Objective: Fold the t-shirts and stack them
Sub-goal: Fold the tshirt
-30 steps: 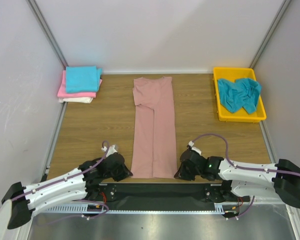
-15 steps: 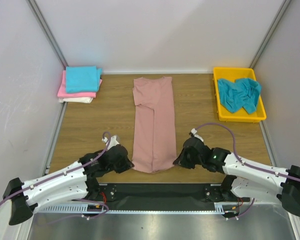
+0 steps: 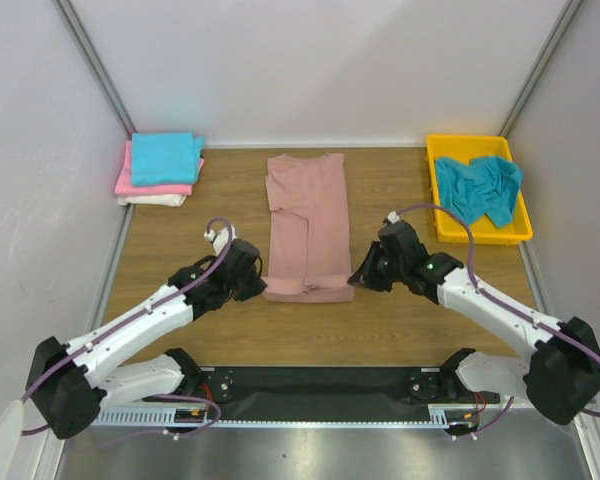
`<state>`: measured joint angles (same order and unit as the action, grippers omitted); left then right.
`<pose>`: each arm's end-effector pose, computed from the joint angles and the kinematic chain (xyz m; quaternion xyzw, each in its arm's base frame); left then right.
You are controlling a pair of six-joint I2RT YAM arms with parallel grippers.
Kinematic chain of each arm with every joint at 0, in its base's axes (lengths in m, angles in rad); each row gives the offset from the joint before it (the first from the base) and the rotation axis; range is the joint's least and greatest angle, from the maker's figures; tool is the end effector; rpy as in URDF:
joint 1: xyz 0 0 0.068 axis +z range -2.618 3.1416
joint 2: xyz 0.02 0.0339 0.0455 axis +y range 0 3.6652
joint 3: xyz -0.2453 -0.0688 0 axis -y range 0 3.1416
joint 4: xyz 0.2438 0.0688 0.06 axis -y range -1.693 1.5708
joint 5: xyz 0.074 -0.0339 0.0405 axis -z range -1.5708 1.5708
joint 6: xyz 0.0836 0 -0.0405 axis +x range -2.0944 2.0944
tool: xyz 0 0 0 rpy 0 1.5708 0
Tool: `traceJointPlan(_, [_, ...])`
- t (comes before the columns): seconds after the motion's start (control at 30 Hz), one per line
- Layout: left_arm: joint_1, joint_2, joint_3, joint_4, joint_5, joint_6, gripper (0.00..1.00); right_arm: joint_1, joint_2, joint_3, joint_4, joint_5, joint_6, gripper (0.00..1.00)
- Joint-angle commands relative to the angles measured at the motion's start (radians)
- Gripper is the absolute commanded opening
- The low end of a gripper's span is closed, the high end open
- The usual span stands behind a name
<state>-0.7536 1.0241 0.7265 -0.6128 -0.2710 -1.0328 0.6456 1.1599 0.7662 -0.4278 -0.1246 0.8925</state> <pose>0.1888 -0.1465 0.1869 -0.1738 0.9221 -0.1702 0.3010 0.2151 0.1750 0.1854 0.0918 0.9246 0.2956 0.2222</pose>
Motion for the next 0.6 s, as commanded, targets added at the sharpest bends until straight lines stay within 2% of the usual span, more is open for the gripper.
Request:
traceJointPlan(0.0, [0.063, 0.051, 0.097, 0.067, 0.039, 0.122, 0.00, -0.053, 0.075, 0.108, 0.040, -0.067, -0.099, 0.00])
traceJointPlan(0.3, [0.200, 0.272, 0.255, 0.140, 0.111, 0.226, 0.00, -0.161, 0.339, 0.304, 0.092, -0.162, -0.171, 0.00])
traceJointPlan(0.57, [0.266, 0.442, 0.365, 0.192, 0.162, 0.272, 0.00, -0.245, 0.518, 0.484, 0.072, -0.222, -0.242, 0.00])
